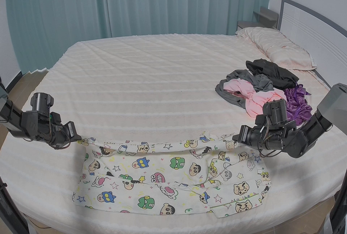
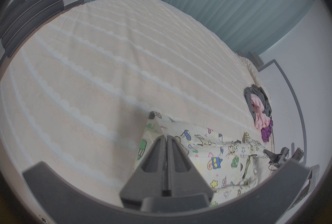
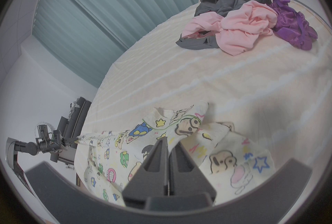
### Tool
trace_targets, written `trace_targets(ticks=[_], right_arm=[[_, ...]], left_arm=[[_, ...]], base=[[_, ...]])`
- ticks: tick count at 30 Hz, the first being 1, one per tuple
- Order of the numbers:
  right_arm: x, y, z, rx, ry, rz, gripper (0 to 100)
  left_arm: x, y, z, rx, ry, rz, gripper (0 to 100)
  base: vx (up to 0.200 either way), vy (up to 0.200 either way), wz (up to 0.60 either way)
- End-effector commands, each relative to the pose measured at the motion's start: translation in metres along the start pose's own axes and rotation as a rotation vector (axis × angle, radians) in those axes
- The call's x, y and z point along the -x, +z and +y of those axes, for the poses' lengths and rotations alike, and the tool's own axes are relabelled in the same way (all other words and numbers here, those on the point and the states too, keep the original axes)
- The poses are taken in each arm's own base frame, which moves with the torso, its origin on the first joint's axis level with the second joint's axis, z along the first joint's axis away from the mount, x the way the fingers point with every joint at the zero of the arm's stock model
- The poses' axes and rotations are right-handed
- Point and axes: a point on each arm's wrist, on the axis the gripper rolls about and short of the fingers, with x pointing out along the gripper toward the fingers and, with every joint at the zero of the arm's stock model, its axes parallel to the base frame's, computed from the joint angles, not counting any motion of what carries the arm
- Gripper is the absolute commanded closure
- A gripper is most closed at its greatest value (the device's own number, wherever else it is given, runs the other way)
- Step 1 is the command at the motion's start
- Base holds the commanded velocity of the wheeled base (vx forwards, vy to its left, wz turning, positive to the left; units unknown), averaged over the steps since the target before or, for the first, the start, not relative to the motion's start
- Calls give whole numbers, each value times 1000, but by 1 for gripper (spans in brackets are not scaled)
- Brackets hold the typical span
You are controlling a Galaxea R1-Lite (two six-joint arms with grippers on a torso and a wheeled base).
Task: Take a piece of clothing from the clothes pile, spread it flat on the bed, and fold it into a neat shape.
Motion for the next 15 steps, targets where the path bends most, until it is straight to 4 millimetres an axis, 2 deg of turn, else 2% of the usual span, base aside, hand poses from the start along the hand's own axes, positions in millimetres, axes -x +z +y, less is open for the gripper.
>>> trace_targets(ticks=[1,8,15], right_arm=[[19,-13,2,14,9,7,100],[35,-43,-11,12,-11,55,100],[43,-61,-21,10,-27,79,100]], left_arm=[[17,-12,-1,-24,-4,6,100],[18,-47,13,-57,24,93,100],[19,-54,24,-37,5,86,100]], base=[[0,0,0],[0,0,0],[0,0,0]])
